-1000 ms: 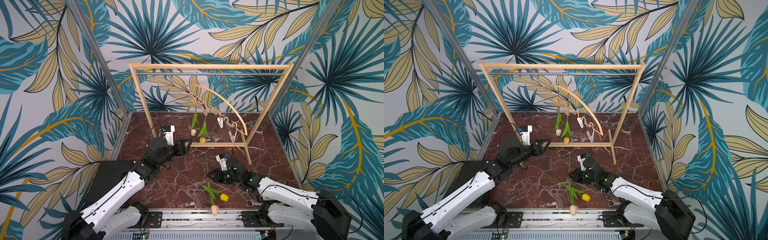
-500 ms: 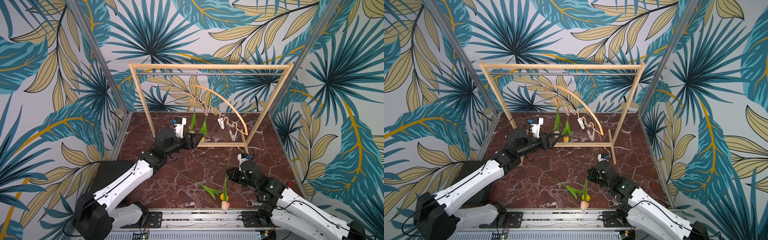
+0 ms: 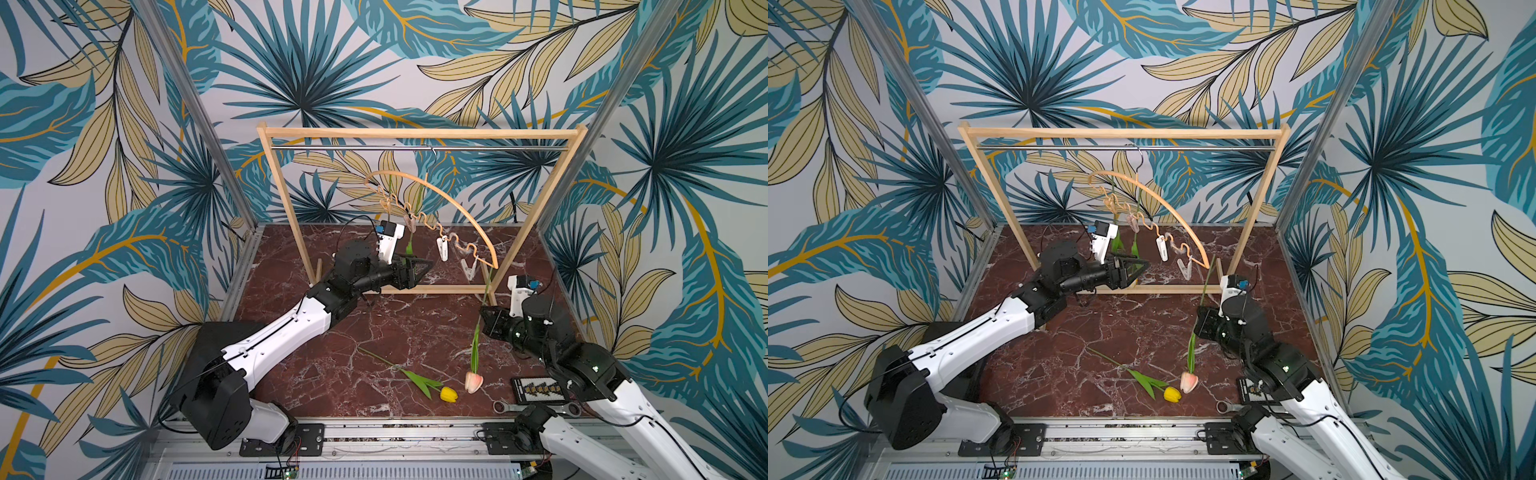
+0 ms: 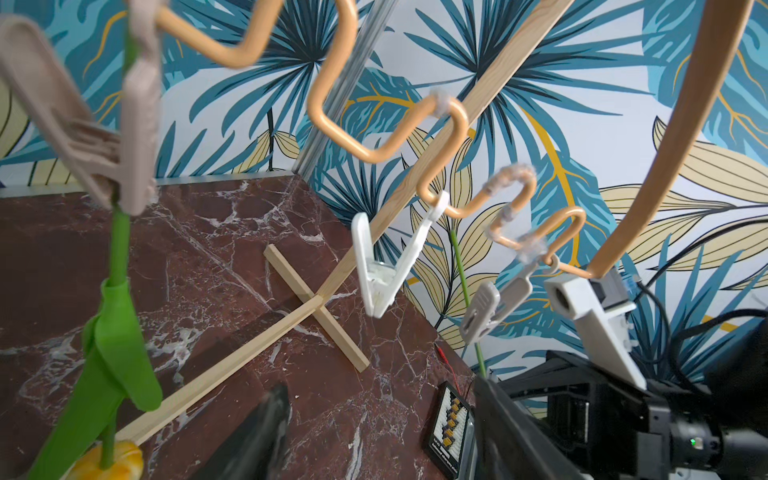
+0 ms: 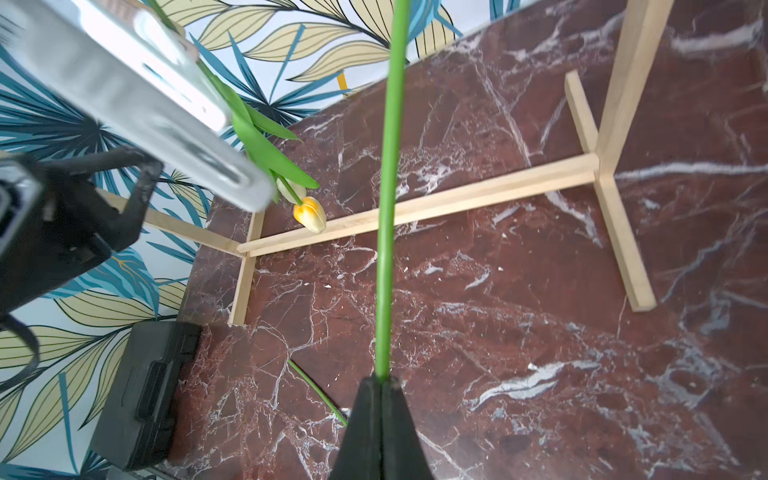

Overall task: Dry the flowers on a clothes hanger
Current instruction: Open the clamp at the hanger.

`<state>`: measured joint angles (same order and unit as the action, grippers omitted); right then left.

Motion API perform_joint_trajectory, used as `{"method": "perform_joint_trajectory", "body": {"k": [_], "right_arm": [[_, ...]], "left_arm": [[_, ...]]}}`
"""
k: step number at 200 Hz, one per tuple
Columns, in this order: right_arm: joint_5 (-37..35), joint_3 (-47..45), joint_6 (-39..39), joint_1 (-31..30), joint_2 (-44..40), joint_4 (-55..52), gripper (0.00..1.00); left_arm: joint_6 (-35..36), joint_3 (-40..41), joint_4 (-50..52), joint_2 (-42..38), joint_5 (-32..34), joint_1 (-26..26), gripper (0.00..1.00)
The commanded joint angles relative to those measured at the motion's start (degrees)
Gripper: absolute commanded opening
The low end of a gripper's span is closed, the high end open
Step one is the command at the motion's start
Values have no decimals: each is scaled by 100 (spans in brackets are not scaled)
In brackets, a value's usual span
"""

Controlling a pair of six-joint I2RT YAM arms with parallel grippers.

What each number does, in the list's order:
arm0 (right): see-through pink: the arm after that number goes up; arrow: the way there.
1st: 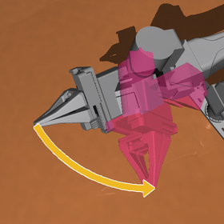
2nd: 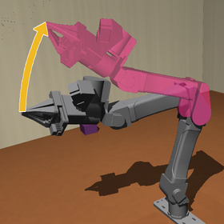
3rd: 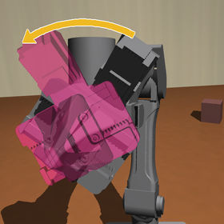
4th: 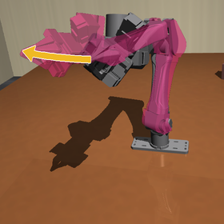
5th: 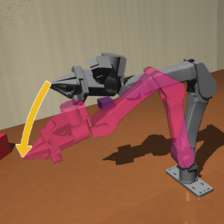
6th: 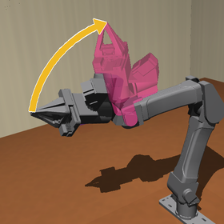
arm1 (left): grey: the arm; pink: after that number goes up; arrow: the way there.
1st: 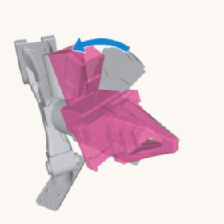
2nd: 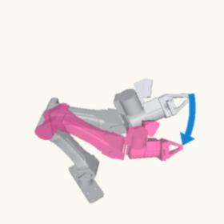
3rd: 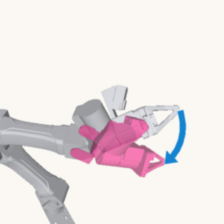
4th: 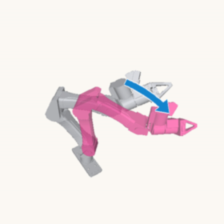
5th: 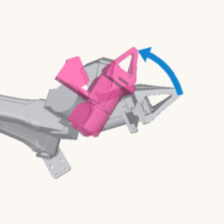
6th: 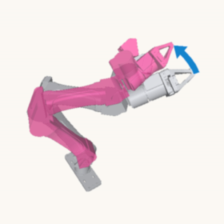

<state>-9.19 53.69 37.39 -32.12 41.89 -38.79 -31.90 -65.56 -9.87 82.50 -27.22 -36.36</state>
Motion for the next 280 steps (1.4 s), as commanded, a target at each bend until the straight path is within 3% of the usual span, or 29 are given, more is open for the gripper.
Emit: {"method": "perform_joint_trajectory", "body": {"k": [1,119,204,280], "right_arm": [[-117,240,-604,25,72,-427,3],[492,614,-1295,27,55,-318,3],[834,853,-1383,27,223,-271,3],[1084,871,-1405,26,199,-231,3]], "left_arm": [[360,-394,-130,110,-141,-29,72],[544,-718,-12,358,-326,-55,74],[1125,-903,223,488,347,-108,78],[1139,-1287,82,857,426,-214,77]]}}
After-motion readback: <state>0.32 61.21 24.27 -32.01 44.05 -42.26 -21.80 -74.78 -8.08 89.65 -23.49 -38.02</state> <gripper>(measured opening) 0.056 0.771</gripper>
